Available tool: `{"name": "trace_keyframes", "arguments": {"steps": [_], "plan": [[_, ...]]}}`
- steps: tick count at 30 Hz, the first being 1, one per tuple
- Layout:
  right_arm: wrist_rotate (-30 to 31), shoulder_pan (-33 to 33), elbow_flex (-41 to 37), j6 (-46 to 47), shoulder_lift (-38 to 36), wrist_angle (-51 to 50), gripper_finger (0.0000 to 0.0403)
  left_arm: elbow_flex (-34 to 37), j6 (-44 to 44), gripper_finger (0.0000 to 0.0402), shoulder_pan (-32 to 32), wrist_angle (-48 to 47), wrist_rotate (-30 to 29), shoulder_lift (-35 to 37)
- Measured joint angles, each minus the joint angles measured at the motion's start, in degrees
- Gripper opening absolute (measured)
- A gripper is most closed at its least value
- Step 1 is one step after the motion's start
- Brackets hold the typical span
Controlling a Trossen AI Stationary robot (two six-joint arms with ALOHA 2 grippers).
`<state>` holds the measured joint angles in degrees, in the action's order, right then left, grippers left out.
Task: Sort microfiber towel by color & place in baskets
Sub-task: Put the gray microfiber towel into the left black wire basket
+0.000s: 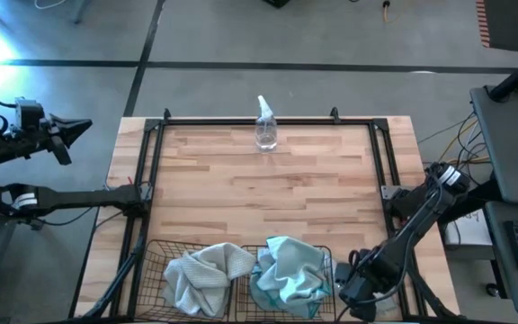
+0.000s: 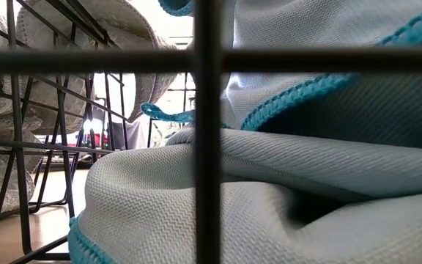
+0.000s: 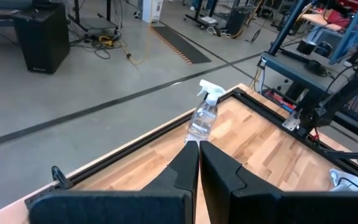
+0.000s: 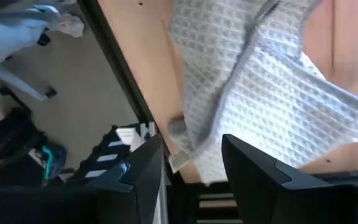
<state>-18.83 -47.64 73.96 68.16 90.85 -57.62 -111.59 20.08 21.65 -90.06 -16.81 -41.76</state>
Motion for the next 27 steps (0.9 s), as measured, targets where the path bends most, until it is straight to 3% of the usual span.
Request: {"name": "trace_keyframes", "arguments": {"steps": [16,27], "plan": [[1.46,-0.89,-11.82,2.84,0.0,7.79,0.0188,0.0,1.05,0.0,0.0,0.02,1.48,0.0],[1.13,-0.89,-15.93,2.99,0.0,14.8,0.0199,0.0,2.1,0.0,0.0,0.03,1.46,0.0]]}}
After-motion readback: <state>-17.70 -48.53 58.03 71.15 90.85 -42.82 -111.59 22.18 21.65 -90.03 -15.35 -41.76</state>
